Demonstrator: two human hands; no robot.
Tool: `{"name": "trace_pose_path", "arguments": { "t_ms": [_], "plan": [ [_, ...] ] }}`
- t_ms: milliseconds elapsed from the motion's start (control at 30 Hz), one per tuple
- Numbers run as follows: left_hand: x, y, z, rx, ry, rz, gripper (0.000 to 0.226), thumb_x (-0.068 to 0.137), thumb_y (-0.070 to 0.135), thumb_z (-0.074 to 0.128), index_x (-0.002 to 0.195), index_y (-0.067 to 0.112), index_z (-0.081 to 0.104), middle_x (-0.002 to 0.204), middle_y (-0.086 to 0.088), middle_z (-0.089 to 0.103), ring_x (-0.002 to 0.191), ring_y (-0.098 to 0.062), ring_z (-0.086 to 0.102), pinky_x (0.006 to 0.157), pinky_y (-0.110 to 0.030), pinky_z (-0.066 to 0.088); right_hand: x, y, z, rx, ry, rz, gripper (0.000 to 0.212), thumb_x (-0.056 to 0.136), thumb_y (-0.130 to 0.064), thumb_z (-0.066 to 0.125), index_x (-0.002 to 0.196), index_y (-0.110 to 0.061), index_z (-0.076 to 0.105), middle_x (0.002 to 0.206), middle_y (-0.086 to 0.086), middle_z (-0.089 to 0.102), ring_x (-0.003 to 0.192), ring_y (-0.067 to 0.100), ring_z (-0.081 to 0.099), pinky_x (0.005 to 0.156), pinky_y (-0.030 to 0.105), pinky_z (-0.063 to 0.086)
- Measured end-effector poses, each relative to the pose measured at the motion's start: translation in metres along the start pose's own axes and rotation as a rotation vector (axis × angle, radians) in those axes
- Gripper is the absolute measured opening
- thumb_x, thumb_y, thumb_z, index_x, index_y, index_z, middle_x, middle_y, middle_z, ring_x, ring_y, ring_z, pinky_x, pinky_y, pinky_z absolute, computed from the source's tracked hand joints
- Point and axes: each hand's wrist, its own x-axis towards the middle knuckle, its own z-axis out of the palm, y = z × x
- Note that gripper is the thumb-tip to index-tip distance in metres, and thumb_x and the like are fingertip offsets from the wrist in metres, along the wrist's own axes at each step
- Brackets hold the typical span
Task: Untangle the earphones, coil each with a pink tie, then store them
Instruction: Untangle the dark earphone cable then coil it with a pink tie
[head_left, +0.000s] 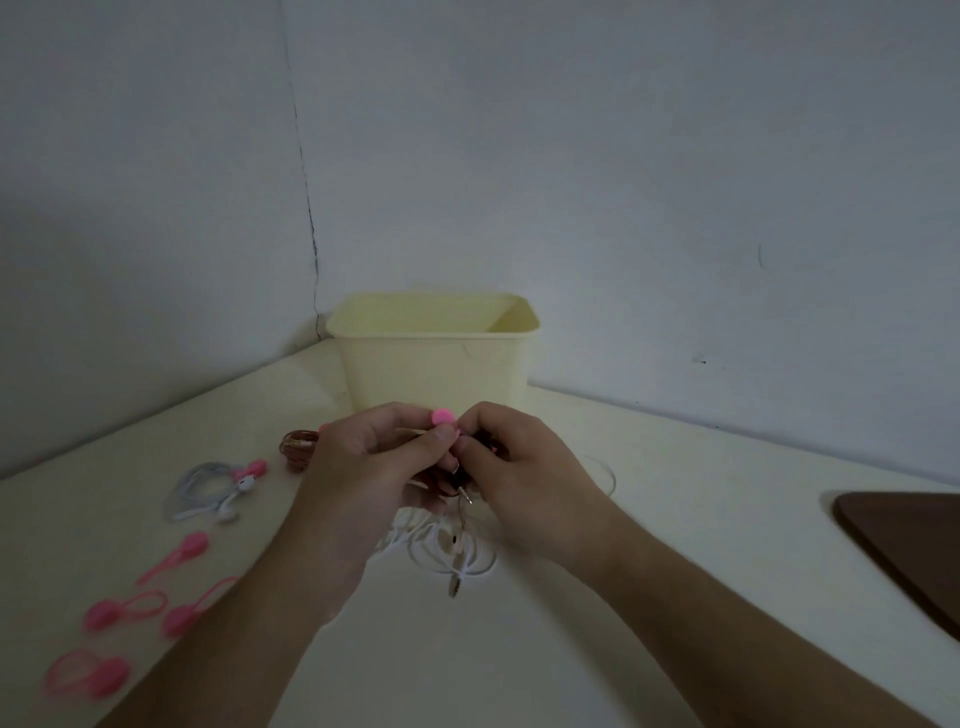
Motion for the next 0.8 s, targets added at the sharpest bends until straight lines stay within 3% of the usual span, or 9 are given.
{"name": "trace_pose_path", "arguments": {
  "t_ms": [167,333,500,600,700,800],
  "plan": [
    [0.0,0.002,-0.002,-0.067,-0.029,-0.053,0.013,0.095,0.014,0.07,0.095,0.008,0.081,0.077,-0.012,0.066,0.071,-0.024,0.066,0.059,-0.032,0.055,0.0,-0.002,0.0,0.078,-0.004,0.028,0.024,0.101,-0.028,0.057,0.08,-0.02,0.066,0.07,-0.008,0.065,0.07,0.012,0.059,0.074,0.043,0.051],
    [-0.001,0.001,-0.002,-0.036,-0.045,-0.038,0.018,0.097,0.014,0.067,0.101,0.021,0.083,0.094,-0.014,0.078,0.083,-0.027,0.074,0.067,-0.03,0.058,0.001,-0.006,-0.003,0.134,0.019,0.052,0.023,0.096,-0.028,0.056,0.079,-0.018,0.067,0.083,0.012,0.07,0.073,0.019,0.06,0.073,0.049,0.053],
    [-0.001,0.0,-0.001,0.012,-0.057,-0.029,0.02,0.094,0.009,0.07,0.104,0.023,0.082,0.099,-0.012,0.081,0.091,-0.027,0.077,0.075,-0.034,0.059,0.0,-0.008,-0.007,0.21,-0.001,0.114,0.025,0.098,-0.026,0.058,0.083,-0.009,0.067,0.077,0.007,0.065,0.068,0.02,0.054,0.068,0.041,0.044],
    [-0.002,0.002,0.0,0.063,-0.039,-0.026,0.022,0.095,0.006,0.069,0.105,0.021,0.081,0.096,-0.009,0.081,0.086,-0.025,0.077,0.068,-0.032,0.058,0.0,-0.008,-0.006,0.203,-0.004,0.127,0.026,0.102,-0.022,0.059,0.079,-0.013,0.067,0.073,-0.001,0.069,0.065,0.013,0.058,0.068,0.035,0.047],
    [-0.003,0.004,-0.002,0.064,-0.031,-0.037,0.022,0.095,0.005,0.069,0.102,0.022,0.081,0.096,-0.008,0.081,0.081,-0.023,0.076,0.057,-0.033,0.054,-0.001,-0.01,-0.005,0.14,0.0,0.112,0.027,0.105,-0.024,0.058,0.08,-0.018,0.066,0.071,-0.007,0.07,0.057,0.003,0.059,0.061,0.021,0.043],
    [-0.003,0.005,-0.004,0.051,-0.029,-0.049,0.019,0.094,0.006,0.069,0.101,0.02,0.081,0.096,-0.01,0.08,0.082,-0.028,0.077,0.053,-0.034,0.053,0.0,-0.009,-0.004,0.016,0.017,0.074,0.023,0.105,-0.027,0.056,0.086,-0.021,0.067,0.08,-0.005,0.073,0.06,0.002,0.059,0.06,0.021,0.042]
  ]
}}
